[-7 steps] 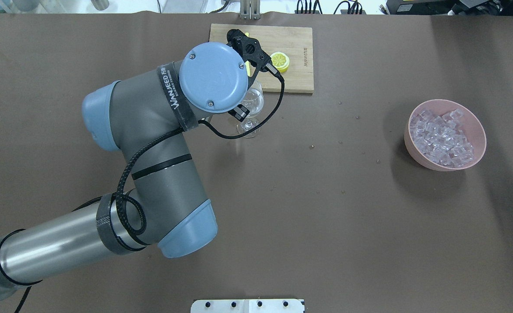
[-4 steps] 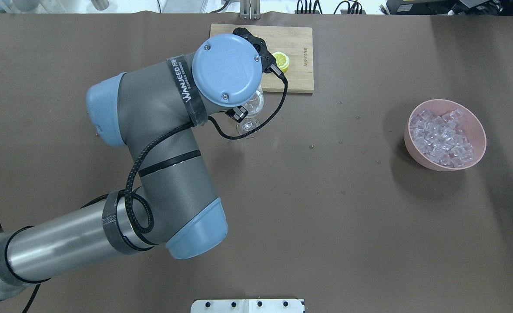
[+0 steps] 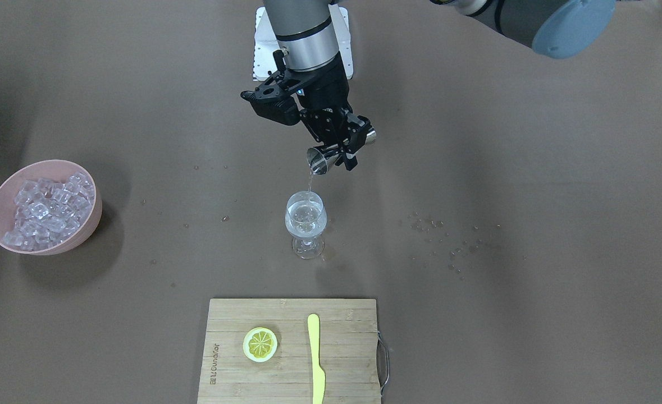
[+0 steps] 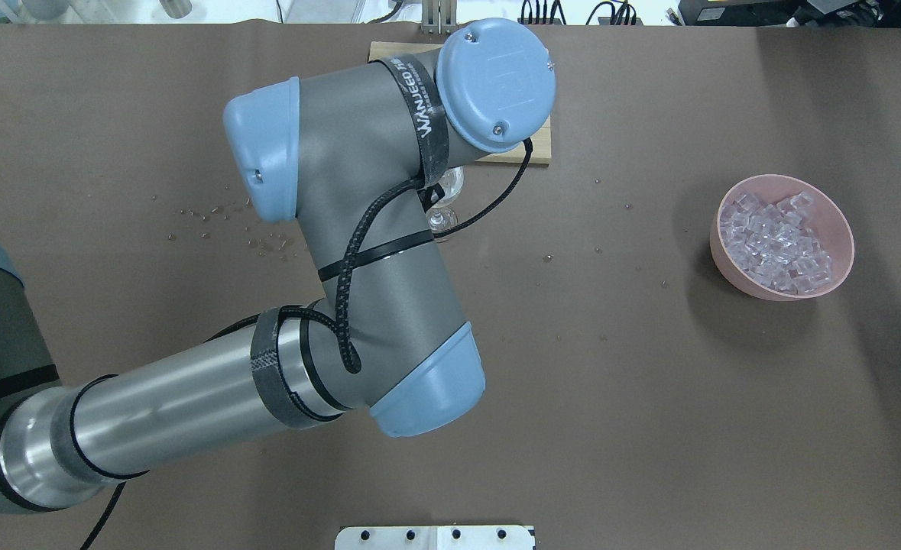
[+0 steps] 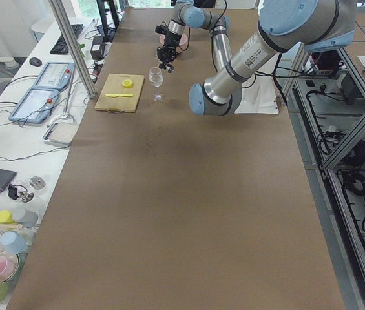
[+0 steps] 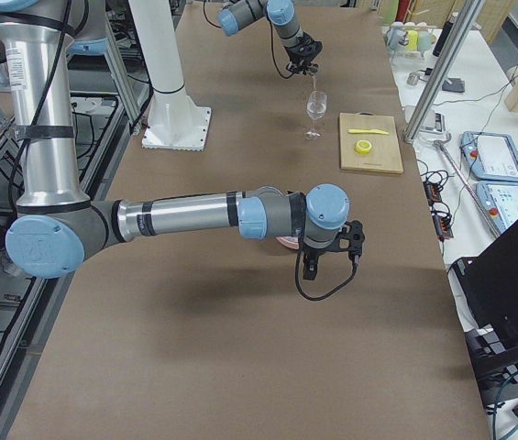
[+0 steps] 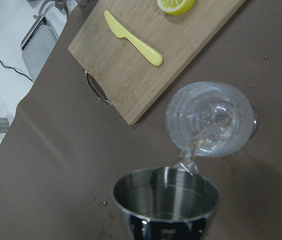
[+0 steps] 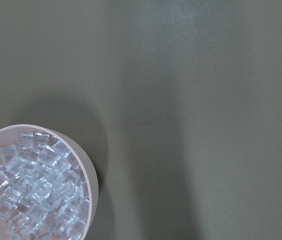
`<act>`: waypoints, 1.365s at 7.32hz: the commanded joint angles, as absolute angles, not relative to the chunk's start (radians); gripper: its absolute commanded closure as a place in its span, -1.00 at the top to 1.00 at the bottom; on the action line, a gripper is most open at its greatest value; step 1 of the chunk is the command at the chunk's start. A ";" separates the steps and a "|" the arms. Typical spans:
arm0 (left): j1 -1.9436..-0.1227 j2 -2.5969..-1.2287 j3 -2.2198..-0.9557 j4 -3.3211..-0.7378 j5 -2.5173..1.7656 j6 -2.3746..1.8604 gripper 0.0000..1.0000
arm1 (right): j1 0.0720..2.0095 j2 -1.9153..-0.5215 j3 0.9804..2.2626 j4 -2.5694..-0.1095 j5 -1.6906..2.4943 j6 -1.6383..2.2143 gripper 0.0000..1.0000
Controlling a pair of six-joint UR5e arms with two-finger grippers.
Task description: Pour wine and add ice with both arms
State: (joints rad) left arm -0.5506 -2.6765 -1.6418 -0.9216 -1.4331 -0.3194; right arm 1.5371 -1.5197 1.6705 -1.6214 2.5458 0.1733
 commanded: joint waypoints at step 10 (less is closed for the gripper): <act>-0.577 -2.434 -1.917 -1.179 -1.336 -0.477 -1.00 | 1.537 -1.517 1.677 -1.621 2.556 0.175 1.00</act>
State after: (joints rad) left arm -0.5684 -2.5439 -1.8145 -1.0720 -1.3360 -0.4147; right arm 1.5371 -1.5179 1.6755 -1.6214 2.5556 0.1748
